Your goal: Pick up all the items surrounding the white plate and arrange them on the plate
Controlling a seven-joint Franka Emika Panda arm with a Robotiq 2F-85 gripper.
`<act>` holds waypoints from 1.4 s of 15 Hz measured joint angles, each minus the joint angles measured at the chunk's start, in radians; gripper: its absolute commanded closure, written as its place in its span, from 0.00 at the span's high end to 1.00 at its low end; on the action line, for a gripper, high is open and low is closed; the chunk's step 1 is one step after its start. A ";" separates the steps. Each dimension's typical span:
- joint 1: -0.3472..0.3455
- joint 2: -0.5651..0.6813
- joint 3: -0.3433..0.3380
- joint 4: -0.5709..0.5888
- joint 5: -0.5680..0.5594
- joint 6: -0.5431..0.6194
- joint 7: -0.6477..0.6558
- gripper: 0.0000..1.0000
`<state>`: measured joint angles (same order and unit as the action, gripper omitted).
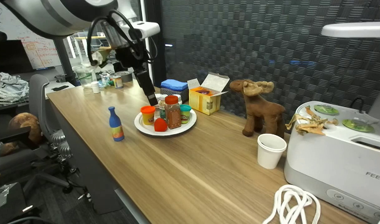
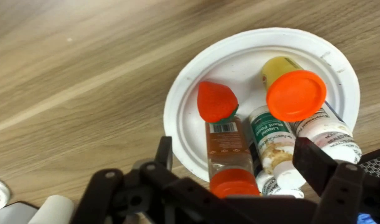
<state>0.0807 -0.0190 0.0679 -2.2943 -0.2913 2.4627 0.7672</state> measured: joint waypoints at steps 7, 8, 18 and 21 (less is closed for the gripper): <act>0.026 -0.143 0.077 -0.069 0.101 -0.219 0.037 1.00; 0.032 -0.150 0.089 -0.078 0.118 -0.220 0.042 1.00; 0.035 -0.157 0.131 -0.175 0.089 -0.087 0.139 0.96; 0.027 -0.157 0.131 -0.188 0.068 -0.052 0.145 0.71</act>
<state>0.1075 -0.1760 0.1987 -2.4822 -0.2235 2.4112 0.9123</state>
